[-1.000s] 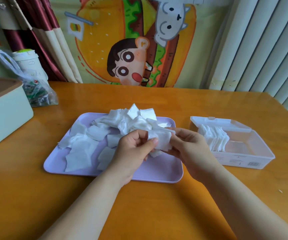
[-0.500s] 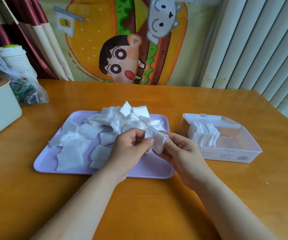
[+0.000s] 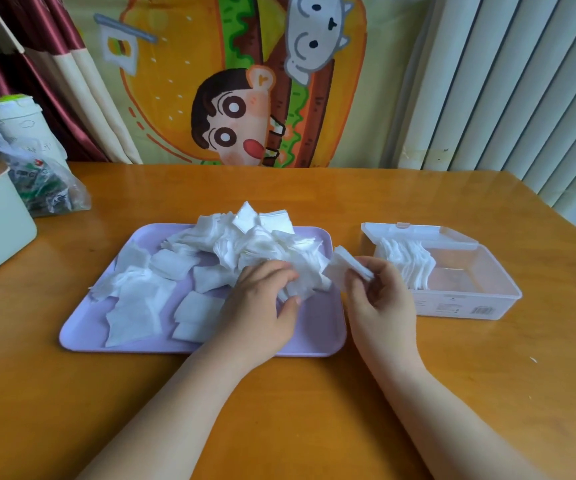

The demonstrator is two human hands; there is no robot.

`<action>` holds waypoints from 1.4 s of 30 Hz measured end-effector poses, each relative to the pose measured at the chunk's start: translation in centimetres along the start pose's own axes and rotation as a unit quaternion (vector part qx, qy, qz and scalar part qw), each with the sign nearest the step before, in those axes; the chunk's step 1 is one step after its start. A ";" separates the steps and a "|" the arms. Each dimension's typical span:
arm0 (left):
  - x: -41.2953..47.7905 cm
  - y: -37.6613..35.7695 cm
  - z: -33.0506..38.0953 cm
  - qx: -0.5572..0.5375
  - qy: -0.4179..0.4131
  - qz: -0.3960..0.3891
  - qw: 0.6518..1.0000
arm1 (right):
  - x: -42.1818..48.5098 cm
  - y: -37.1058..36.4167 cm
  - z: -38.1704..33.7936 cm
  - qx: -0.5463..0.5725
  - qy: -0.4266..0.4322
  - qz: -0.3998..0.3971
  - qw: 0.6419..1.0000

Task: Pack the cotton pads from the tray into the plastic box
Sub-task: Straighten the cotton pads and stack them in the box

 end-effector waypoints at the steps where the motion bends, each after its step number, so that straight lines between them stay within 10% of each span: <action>1: 0.0 -0.2 -0.1 0.010 0.002 -0.011 1.000 | 0.0 0.0 0.3 0.002 -0.006 0.003 1.000; 26: 0.1 1.0 -0.2 -0.165 0.129 -0.065 0.976 | 0.3 -1.2 1.4 0.130 -0.042 -0.108 0.985; 42: 0.2 2.7 0.0 -0.445 0.151 -0.074 0.879 | 0.3 -0.6 1.3 0.079 -0.071 -0.033 0.994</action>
Point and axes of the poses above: each hand's wrist, its own x-axis towards the middle knuckle, its own y-axis out of the back of the hand, z = x × y, the point moved 3 cm from there along x, towards the middle knuckle, and after that the axes turned 10 degrees about y, right-handed, at the moved point
